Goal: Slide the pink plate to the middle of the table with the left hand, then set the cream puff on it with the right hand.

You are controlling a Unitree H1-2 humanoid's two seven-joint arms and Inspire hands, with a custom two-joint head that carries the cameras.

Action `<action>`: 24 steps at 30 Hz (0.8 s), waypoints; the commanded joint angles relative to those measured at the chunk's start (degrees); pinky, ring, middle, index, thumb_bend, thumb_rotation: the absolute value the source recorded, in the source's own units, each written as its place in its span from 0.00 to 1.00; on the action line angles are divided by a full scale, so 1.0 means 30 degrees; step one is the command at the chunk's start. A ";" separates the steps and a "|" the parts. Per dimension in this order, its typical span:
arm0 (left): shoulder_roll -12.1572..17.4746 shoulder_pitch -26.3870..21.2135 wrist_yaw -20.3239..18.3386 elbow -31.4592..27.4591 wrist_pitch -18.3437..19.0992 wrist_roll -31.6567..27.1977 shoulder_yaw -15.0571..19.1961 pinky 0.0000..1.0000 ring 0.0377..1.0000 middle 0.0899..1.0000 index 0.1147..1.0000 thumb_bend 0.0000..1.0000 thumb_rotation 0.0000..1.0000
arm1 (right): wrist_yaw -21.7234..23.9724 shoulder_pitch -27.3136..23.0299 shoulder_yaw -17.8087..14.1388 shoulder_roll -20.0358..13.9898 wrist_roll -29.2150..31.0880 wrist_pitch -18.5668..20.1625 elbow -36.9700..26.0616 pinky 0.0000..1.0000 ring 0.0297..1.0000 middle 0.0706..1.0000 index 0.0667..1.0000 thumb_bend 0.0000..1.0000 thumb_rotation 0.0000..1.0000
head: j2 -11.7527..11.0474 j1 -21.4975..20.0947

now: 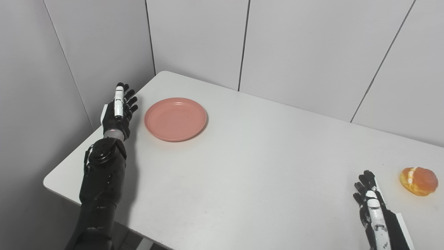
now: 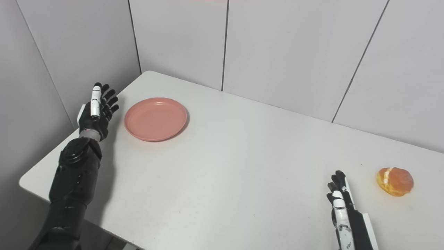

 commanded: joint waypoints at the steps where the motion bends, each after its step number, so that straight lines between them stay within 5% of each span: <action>1: 0.0529 -0.0897 -0.0174 -0.0088 -0.0913 -0.0073 -0.0039 0.92 0.92 0.91 0.89 0.35 1.00 | 0.0011 -0.0430 -0.0038 -0.0008 0.0097 0.0075 -0.0525 1.00 1.00 1.00 1.00 0.00 1.00 | 0.0026 -0.0013; 9: 0.0552 -0.1356 -0.0226 0.1583 -0.1734 0.0042 -0.0298 0.92 0.90 0.90 0.88 0.33 0.90 | -0.0058 -0.0431 -0.0028 0.0048 0.0020 0.0063 -0.0491 1.00 1.00 1.00 1.00 0.00 1.00 | 0.0072 -0.0085; 17: 0.0562 -0.1592 -0.0763 0.2713 -0.1765 -0.0310 -0.0591 0.94 0.92 0.92 0.90 0.33 0.99 | -0.0109 -0.0399 -0.0047 0.0089 -0.0026 0.0068 -0.0550 1.00 1.00 1.00 1.00 0.00 1.00 | 0.0168 -0.0122; 24: 0.0495 -0.1664 -0.1257 0.3144 -0.1568 -0.0431 -0.0944 0.93 0.94 0.94 0.92 0.42 0.96 | -0.0049 -0.0394 -0.0115 0.0078 0.0168 0.0109 -0.0526 1.00 1.00 1.00 1.00 0.00 1.00 | 0.0226 -0.0133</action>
